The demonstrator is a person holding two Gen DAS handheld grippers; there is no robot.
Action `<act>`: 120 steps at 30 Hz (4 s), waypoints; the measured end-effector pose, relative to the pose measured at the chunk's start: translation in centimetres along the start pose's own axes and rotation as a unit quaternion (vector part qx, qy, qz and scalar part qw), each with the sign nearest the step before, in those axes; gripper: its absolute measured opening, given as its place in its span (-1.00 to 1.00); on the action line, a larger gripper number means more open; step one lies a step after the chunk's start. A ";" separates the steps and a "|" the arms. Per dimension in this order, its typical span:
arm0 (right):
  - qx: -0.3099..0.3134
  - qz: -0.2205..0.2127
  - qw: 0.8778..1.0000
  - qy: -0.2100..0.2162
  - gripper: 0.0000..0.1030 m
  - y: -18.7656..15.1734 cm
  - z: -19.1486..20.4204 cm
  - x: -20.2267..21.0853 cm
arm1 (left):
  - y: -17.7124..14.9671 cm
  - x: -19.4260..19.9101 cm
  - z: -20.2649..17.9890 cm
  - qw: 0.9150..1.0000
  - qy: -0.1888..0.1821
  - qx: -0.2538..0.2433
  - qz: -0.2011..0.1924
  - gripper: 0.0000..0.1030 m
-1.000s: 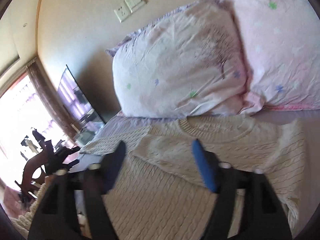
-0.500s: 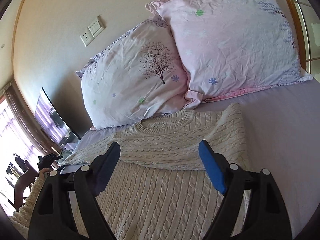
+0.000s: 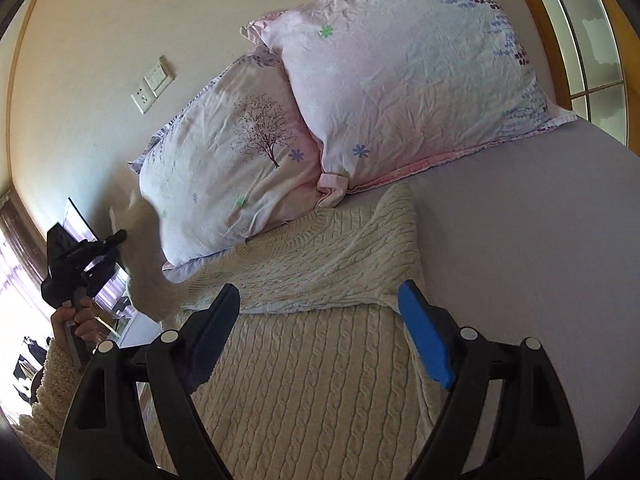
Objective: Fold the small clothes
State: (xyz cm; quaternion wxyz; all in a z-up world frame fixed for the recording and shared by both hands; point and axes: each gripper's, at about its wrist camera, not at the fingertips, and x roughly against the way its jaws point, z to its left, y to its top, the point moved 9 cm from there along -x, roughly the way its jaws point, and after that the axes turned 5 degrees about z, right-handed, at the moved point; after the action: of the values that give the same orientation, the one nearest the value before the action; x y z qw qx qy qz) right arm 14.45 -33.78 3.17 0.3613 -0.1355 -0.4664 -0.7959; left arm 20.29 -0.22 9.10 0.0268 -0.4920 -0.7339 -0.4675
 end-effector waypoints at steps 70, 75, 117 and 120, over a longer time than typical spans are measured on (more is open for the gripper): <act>-0.126 -0.031 0.976 0.173 0.82 9.2 -3.9 -9.8 | -4.4 -0.6 17.8 0.970 0.114 0.213 0.030 0.39; -0.125 -0.020 0.973 0.192 0.82 9.1 -3.1 -9.7 | -5.0 -1.5 17.3 0.957 0.061 0.282 0.027 -0.62; -0.041 0.174 0.976 0.126 -0.30 2.5 0.5 -14.8 | -2.4 -15.9 -0.4 0.992 0.018 0.056 0.115 -0.13; -0.013 0.177 0.980 0.088 0.02 2.4 1.9 -16.1 | -2.5 -13.6 2.6 0.988 0.091 0.042 0.116 0.06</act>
State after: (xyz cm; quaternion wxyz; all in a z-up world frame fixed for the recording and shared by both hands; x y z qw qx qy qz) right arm 27.19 -25.68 -3.14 0.5342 -0.1496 -0.3908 -0.7345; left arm 26.51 -8.03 -0.74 0.1679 -0.5276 -0.6858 -0.4724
